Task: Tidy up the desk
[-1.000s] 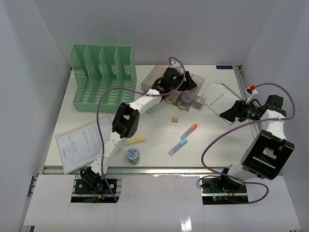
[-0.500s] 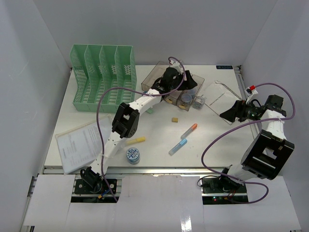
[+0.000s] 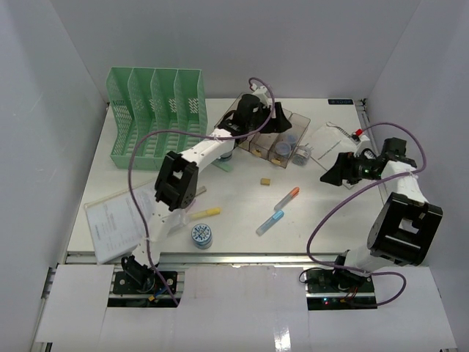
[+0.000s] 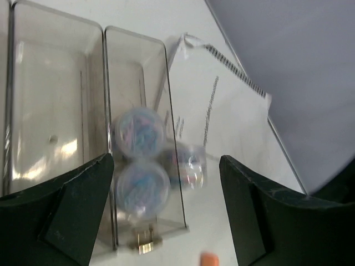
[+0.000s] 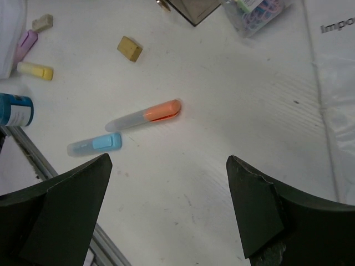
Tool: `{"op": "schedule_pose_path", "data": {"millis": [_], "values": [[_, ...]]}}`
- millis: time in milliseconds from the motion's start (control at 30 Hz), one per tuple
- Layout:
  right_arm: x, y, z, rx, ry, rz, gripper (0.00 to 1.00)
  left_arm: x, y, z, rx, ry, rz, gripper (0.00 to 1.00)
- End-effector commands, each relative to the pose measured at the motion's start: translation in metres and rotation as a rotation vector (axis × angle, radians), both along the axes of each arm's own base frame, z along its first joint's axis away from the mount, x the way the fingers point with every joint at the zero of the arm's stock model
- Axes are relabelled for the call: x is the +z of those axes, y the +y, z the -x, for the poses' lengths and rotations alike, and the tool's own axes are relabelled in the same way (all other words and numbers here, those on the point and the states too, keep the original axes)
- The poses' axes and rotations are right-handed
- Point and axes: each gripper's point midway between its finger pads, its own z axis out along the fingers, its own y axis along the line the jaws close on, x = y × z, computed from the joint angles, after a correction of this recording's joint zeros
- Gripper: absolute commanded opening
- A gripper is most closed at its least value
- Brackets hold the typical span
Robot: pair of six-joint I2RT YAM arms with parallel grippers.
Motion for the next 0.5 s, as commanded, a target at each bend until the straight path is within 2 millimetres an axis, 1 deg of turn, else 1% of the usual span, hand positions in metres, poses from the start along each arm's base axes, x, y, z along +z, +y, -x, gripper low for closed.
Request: {"op": "schedule_pose_path", "data": {"millis": [0,67,133,200,233,267,300,333,367,400,433,467], "values": [[0.015,0.012,-0.043,-0.129,0.048,0.021,0.90,0.090,0.055,0.068,-0.078,-0.178,-0.024,0.94],[0.015,0.020,-0.058,-0.191,0.098,0.002,0.90,0.108,0.082,0.099,-0.070,-0.231,-0.035,0.96],[0.020,0.029,-0.073,-0.244,0.135,-0.055,0.90,0.107,0.108,0.124,-0.049,-0.263,-0.069,0.97],[0.020,0.036,-0.086,-0.275,0.153,-0.082,0.91,0.107,0.136,0.147,-0.018,-0.309,-0.098,0.98],[0.018,0.038,-0.092,-0.289,0.162,-0.093,0.92,0.101,0.150,0.158,0.001,-0.323,-0.118,0.98],[0.015,0.038,-0.098,-0.305,0.173,-0.100,0.92,0.087,0.164,0.166,0.025,-0.320,-0.147,0.98],[0.011,0.037,-0.104,-0.321,0.184,-0.107,0.93,0.083,0.177,0.176,0.047,-0.337,-0.162,0.98],[0.008,0.036,-0.108,-0.337,0.195,-0.112,0.93,0.088,0.190,0.186,0.067,-0.371,-0.164,0.98],[0.004,0.036,-0.113,-0.350,0.210,-0.121,0.94,0.085,0.202,0.194,0.087,-0.393,-0.182,0.98],[-0.001,0.037,-0.117,-0.361,0.226,-0.130,0.95,0.074,0.213,0.200,0.105,-0.402,-0.214,0.98],[-0.006,0.037,-0.122,-0.371,0.239,-0.137,0.96,0.058,0.223,0.203,0.120,-0.396,-0.261,0.98],[-0.010,0.036,-0.125,-0.384,0.243,-0.132,0.96,0.055,0.230,0.206,0.132,-0.403,-0.281,0.98]]}}
